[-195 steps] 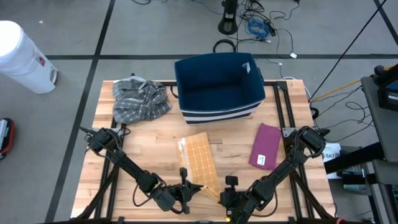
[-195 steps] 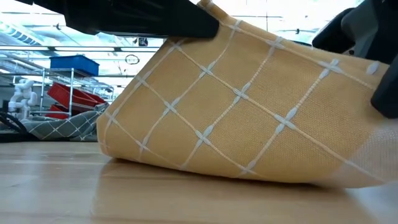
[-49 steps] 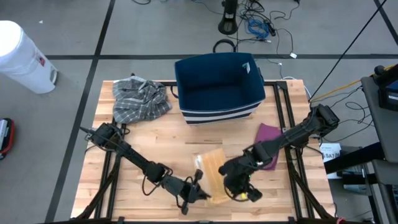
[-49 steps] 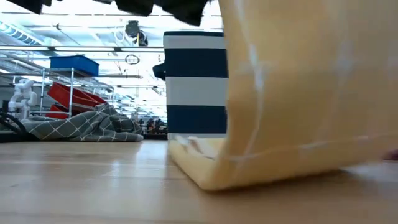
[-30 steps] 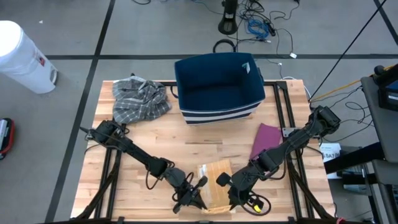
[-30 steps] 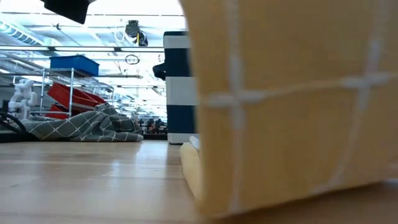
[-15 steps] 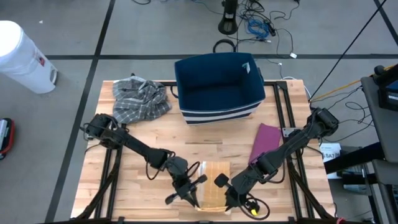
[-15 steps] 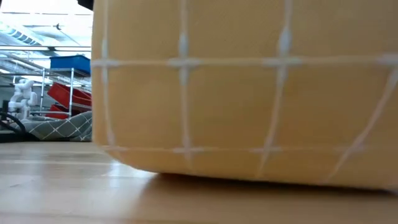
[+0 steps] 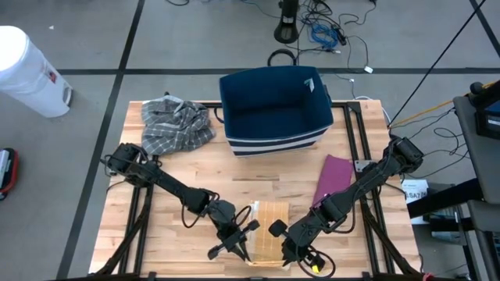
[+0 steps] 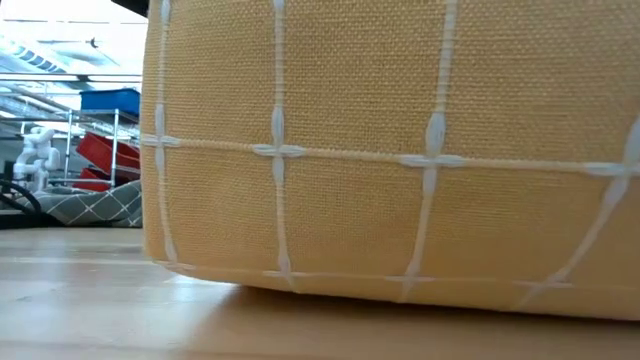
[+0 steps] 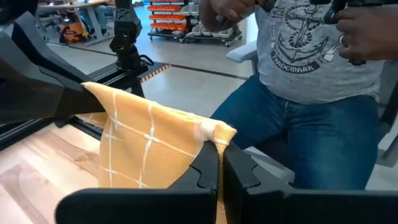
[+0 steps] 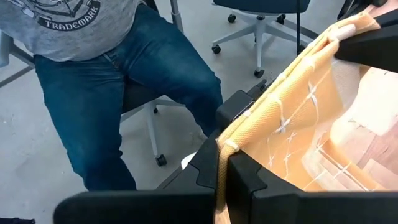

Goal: Fold towel
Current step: Fold the yellow towel

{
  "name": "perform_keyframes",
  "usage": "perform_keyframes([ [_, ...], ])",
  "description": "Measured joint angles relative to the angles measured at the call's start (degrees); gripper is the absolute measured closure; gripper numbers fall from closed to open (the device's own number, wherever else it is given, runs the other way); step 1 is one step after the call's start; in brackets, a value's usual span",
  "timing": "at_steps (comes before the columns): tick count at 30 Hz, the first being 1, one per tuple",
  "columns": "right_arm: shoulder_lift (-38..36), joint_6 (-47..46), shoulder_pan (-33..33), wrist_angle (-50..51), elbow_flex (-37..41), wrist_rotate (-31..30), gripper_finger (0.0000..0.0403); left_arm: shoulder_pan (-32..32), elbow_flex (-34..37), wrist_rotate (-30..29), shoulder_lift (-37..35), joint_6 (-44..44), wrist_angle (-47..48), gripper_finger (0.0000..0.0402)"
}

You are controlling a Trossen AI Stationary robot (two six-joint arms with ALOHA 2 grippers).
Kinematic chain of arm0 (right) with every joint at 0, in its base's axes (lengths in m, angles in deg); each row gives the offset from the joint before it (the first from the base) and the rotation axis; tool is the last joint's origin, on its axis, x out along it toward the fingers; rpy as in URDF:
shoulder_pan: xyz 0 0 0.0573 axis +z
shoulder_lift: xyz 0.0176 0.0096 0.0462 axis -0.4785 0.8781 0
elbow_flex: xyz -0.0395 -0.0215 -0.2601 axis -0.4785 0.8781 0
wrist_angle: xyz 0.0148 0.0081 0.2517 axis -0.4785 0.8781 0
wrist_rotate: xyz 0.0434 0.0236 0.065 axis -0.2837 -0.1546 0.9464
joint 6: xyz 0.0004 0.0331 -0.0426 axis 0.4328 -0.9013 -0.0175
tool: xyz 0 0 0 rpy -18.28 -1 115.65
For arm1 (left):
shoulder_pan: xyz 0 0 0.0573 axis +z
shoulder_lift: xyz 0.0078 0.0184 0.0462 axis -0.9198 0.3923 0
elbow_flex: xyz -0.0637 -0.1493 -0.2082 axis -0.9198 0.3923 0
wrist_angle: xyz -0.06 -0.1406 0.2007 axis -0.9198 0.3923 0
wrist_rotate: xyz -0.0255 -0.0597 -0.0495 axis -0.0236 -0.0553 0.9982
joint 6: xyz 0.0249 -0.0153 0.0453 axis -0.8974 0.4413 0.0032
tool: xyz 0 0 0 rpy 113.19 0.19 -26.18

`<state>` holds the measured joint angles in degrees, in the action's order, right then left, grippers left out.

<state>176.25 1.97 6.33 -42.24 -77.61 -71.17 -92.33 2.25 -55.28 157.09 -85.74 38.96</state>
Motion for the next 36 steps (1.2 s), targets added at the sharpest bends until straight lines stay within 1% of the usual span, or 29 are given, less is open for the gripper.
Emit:
perform_keyframes([
  [2, 0.00, 0.41, 0.00, 0.17, 0.00, -0.01, 0.0399, 0.08, 0.02, -0.26, 0.00, -0.06, -0.07, 0.0401],
  [6, -0.18, 0.97, 0.07, 0.38, 0.02, -0.12, 0.0399, 0.04, 0.04, -2.91, -0.17, -1.63, -0.12, 0.0401],
  [10, -1.13, 2.58, 0.02, 0.38, 0.02, -0.41, 0.0399, 0.48, 0.04, -3.80, -0.17, -1.99, -0.21, 0.0401],
  [27, -4.89, 6.72, -3.30, 2.67, 0.07, -0.49, 0.0399, 2.40, 0.04, -4.43, -0.24, -2.77, -0.66, 0.0401],
  [30, -5.66, 6.62, -3.83, 3.88, 0.09, -0.55, 0.0399, 3.20, 0.04, -4.05, -0.24, -1.87, -0.60, 0.0401],
  [36, -5.19, 2.43, -4.20, 8.04, 0.09, -0.17, 0.0399, 4.01, 0.04, -3.99, -0.28, -1.44, 2.50, 0.0401],
])
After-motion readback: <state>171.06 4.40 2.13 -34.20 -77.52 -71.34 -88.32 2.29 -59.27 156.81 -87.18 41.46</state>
